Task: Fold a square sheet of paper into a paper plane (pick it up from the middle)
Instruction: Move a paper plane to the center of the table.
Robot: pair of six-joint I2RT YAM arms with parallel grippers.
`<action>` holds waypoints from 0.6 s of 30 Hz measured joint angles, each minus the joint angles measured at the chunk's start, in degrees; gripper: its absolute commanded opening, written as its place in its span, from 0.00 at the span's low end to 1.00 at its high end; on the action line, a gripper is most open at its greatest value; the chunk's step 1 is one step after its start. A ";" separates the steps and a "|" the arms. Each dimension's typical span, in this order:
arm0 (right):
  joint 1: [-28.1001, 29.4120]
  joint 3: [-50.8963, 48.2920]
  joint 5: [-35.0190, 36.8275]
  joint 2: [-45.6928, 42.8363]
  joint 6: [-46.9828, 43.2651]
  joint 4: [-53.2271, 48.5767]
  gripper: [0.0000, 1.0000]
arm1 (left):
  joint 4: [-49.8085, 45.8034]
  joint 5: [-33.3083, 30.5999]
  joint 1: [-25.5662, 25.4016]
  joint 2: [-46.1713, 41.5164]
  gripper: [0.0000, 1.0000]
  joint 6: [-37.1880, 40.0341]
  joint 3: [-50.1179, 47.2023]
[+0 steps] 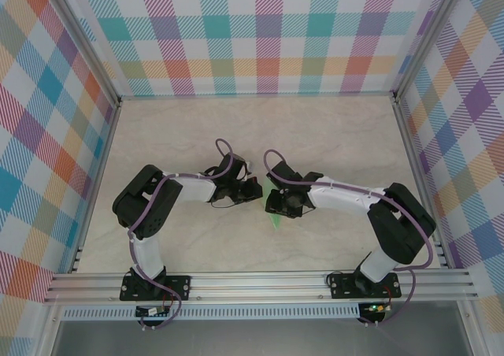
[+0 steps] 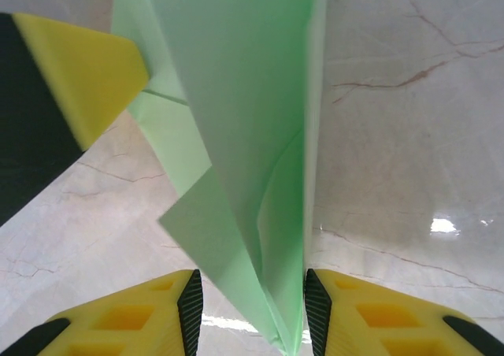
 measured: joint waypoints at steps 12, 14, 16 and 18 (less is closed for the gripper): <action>1.66 0.83 2.73 -0.02 -0.26 -1.88 0.37 | 0.00 0.00 0.00 0.00 0.00 0.00 0.00; 1.81 0.83 2.78 -0.04 -0.26 -1.90 0.37 | 0.00 0.00 0.00 0.00 0.00 0.00 0.00; 1.95 0.83 2.95 -0.09 -0.24 -1.92 0.37 | 0.00 0.00 0.00 0.00 0.00 0.00 0.00; 1.95 0.83 2.97 -0.11 -0.26 -1.95 0.37 | 0.00 0.00 0.00 0.00 0.00 0.00 0.00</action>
